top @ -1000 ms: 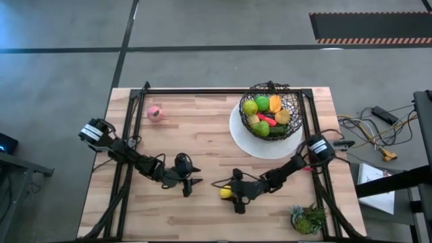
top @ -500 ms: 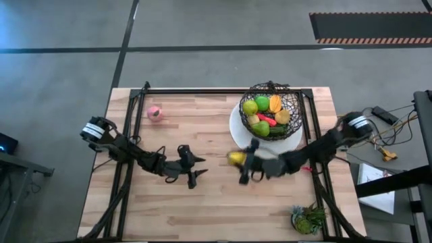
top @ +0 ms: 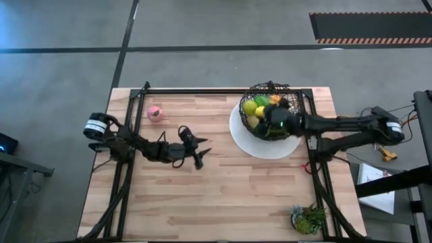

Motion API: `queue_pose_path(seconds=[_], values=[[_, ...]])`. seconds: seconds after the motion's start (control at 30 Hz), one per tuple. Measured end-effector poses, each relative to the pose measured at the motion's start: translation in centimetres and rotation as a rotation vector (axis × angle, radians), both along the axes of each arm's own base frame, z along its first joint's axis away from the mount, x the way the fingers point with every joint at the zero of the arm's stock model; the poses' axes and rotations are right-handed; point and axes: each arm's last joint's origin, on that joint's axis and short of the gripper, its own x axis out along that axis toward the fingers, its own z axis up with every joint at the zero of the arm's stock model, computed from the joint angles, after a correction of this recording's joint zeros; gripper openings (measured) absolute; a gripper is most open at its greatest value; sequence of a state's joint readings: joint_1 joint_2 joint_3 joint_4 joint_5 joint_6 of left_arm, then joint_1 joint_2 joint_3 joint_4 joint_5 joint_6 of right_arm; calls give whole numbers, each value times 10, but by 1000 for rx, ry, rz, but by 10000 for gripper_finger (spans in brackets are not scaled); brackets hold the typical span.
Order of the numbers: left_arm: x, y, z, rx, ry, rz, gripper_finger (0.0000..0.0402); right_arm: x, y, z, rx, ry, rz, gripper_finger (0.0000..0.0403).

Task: Build produce basket
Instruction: Put the yellow lemon into the black wire basket

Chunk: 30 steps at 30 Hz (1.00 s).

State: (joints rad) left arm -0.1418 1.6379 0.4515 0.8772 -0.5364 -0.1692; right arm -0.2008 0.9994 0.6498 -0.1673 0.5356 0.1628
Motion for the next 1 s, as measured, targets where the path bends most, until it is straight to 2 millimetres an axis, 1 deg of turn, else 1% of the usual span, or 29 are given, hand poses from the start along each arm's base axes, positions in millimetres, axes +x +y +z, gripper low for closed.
queue_pose_path(seconds=[0.1, 0.23, 0.33, 0.43, 0.53, 0.7, 0.83, 1.0], values=[[1, 9, 1, -1, -7, 30, 202, -20, -25, -2, 127, 29, -61, 202], [3, 18, 3, -2, -14, 60, 202, -44, -54, -10, 349, 32, -127, 202], [4, 21, 4, -2, -18, 73, 202, -59, -70, -21, 511, 48, -152, 202], [6, 24, 6, -3, -26, 80, 202, -66, -81, -31, 616, 88, -177, 202], [8, 25, 8, -1, -34, 84, 202, -64, -90, -37, 641, 137, -168, 201], [12, 25, 12, 17, -39, 78, 202, -49, -101, -48, 707, 206, -103, 201], [13, 24, 12, 15, -43, 77, 202, -41, -111, -54, 705, 268, -96, 202], [13, 24, 12, 14, -42, 77, 202, -34, -118, -57, 706, 294, -84, 210]])
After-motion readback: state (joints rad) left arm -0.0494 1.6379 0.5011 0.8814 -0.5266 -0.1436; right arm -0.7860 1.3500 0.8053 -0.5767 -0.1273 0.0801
